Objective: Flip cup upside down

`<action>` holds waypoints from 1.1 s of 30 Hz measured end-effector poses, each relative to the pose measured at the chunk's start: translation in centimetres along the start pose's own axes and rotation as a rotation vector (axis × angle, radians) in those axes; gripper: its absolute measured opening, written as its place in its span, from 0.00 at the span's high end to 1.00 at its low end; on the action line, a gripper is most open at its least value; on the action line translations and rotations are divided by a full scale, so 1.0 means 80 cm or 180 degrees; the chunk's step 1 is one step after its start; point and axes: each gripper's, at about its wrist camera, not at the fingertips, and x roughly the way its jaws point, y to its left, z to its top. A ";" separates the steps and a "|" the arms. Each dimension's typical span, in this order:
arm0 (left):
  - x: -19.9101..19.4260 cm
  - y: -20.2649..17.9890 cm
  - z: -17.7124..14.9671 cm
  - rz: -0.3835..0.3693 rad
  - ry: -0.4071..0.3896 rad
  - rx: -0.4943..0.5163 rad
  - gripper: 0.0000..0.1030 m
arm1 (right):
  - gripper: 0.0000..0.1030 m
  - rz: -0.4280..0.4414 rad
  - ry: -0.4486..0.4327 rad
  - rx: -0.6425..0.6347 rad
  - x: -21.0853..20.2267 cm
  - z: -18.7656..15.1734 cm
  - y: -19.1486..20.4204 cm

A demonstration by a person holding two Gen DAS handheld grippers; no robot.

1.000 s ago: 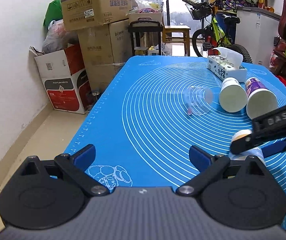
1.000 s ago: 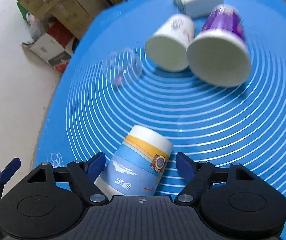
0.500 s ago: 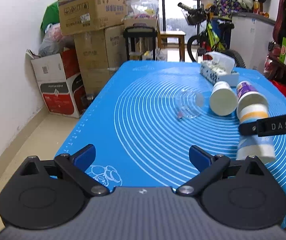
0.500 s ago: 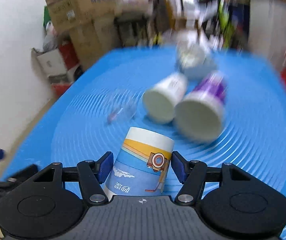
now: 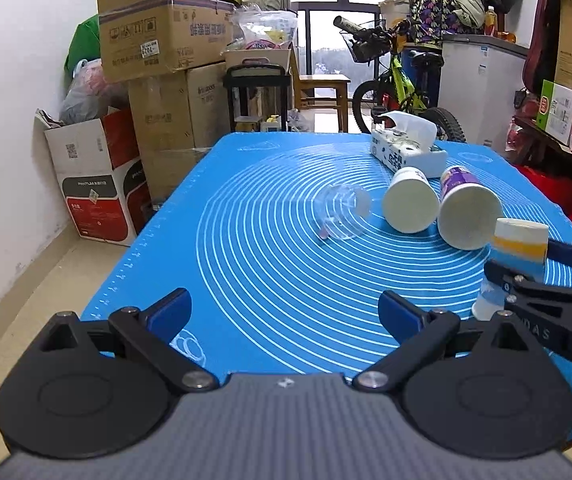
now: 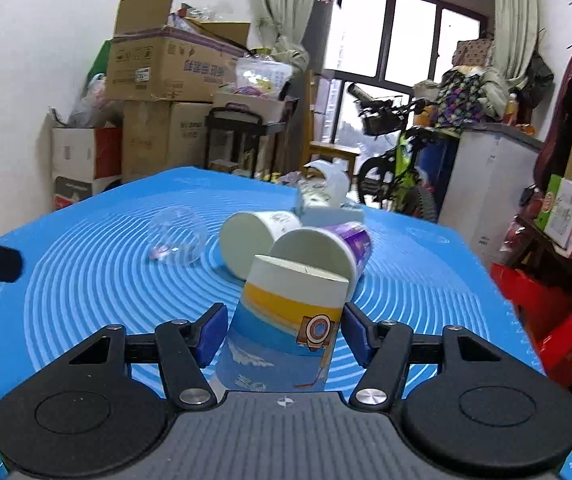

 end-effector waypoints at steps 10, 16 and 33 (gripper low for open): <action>-0.012 -0.016 -0.014 -0.0078 -0.0017 0.0028 0.04 | 0.27 0.0165 0.0154 0.0026 -0.012 -0.008 0.001; -0.034 -0.028 -0.021 -0.0199 -0.0049 0.0015 0.04 | 0.14 0.0226 0.0129 -0.0002 -0.060 -0.011 -0.002; -0.090 -0.079 -0.061 -0.0357 -0.0145 0.0282 0.04 | 0.10 0.0241 0.0322 0.0361 -0.168 -0.058 -0.037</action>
